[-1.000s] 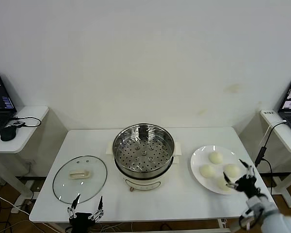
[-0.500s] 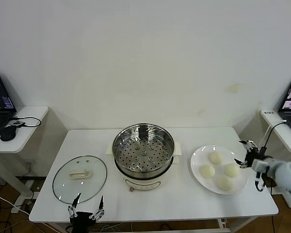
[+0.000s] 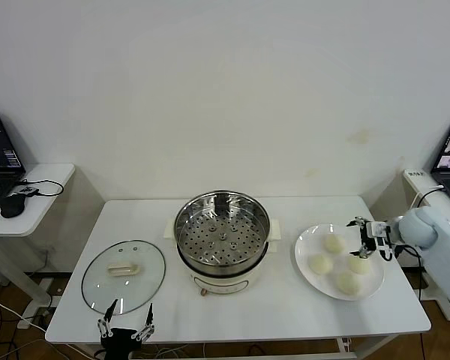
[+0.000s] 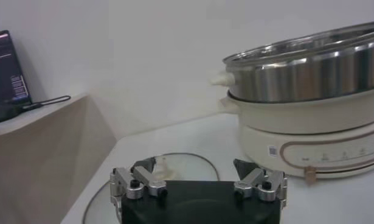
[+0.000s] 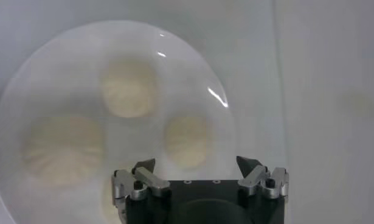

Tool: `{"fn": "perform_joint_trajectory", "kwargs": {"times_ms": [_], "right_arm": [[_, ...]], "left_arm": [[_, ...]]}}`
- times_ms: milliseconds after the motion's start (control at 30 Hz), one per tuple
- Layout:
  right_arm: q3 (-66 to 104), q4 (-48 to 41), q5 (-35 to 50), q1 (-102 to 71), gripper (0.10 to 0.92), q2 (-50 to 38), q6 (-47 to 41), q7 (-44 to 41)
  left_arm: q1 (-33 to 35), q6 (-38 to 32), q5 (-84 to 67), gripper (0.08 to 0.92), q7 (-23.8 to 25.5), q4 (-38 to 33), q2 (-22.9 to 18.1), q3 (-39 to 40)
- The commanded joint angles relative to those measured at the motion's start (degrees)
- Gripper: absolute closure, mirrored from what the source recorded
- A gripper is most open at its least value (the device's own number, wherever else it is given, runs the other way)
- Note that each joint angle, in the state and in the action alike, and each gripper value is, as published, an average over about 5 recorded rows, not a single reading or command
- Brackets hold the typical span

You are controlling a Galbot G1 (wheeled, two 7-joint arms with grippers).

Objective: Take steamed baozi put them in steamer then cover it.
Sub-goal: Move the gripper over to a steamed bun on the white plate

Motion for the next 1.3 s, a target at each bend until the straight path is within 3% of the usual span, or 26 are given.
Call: {"fn": "perform_joint_trajectory", "kwargs": {"times_ms": [33, 500, 933, 1300], "right_arm": [[-10.6, -7.6, -0.2, 9.5, 0.203, 3.4, 1.1, -5.2], [-8.7, -14.8, -5.1, 8.3, 0.209, 9.8, 1.2, -2.8], [-7.2, -16.6, -6.1, 7.6, 0.398, 11.6, 0.8, -1.3], [-7.8, -13.8, -4.6, 8.1, 0.447, 9.8, 0.7, -1.6]], "left_arm": [[0.0, 0.0, 0.4, 0.177, 0.0, 0.0, 0.0, -0.2], [0.1, -0.4, 0.8, 0.177, -0.1, 0.4, -0.1, -0.8], [0.1, -1.0, 1.1, 0.177, -0.3, 0.5, 0.0, -1.0], [0.6, -1.7, 1.4, 0.177, -0.7, 0.1, 0.1, -1.1]]}}
